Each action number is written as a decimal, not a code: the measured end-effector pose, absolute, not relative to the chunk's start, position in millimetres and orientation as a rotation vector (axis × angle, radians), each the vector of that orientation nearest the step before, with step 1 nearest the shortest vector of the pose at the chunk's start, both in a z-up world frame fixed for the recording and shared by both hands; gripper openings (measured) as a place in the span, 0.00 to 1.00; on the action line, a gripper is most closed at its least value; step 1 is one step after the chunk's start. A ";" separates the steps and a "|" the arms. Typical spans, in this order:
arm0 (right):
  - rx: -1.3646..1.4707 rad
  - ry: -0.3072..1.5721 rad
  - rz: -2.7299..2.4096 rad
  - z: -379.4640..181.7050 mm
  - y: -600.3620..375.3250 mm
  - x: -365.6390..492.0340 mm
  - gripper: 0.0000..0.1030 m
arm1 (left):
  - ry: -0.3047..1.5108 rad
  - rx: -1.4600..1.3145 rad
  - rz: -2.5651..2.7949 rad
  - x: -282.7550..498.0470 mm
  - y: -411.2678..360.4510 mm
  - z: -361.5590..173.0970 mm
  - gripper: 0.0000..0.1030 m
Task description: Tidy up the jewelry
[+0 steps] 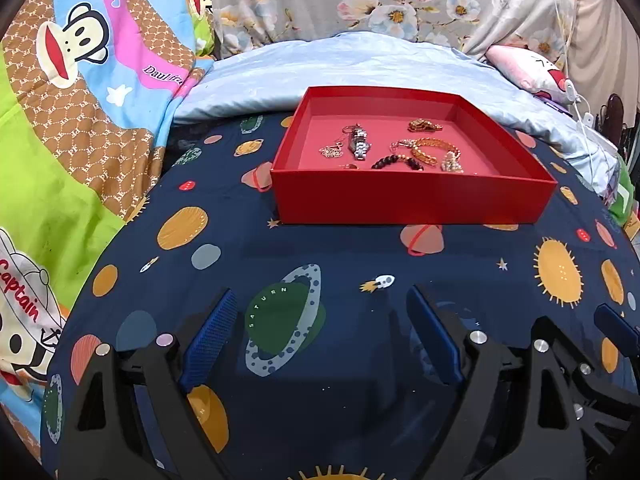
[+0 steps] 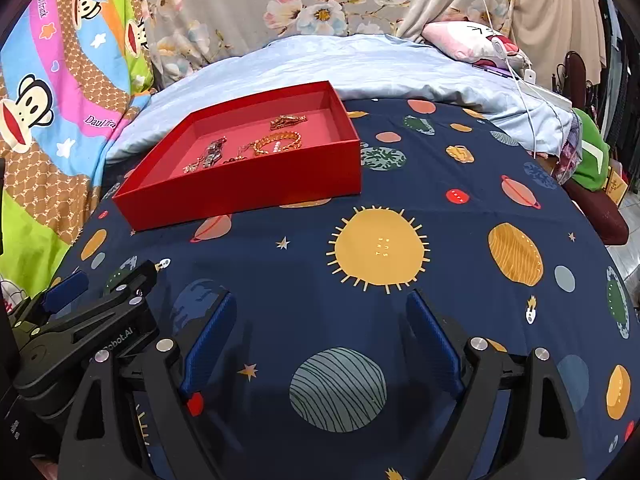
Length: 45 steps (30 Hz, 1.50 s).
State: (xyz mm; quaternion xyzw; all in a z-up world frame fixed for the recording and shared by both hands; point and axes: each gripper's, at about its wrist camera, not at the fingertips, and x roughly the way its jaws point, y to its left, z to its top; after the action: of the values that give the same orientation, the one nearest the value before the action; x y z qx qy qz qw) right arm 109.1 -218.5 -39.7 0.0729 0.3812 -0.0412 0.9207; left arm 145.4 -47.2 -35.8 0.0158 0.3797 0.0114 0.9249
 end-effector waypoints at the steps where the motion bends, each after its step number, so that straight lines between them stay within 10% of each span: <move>1: 0.149 0.783 -0.086 -39.7 -218.3 109.0 0.83 | 0.779 0.034 0.028 145.2 -47.6 -36.2 0.82; 45: 0.088 0.740 -0.137 -33.2 -209.8 103.0 0.83 | 0.727 0.052 0.110 136.1 -45.7 -30.0 0.82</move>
State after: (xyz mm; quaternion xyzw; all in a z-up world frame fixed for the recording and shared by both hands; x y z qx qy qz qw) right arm 103.0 -209.8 -33.2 0.0432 0.3611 -0.0668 0.9291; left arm 136.1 -45.7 -30.0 0.0254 0.3555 0.0540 0.9328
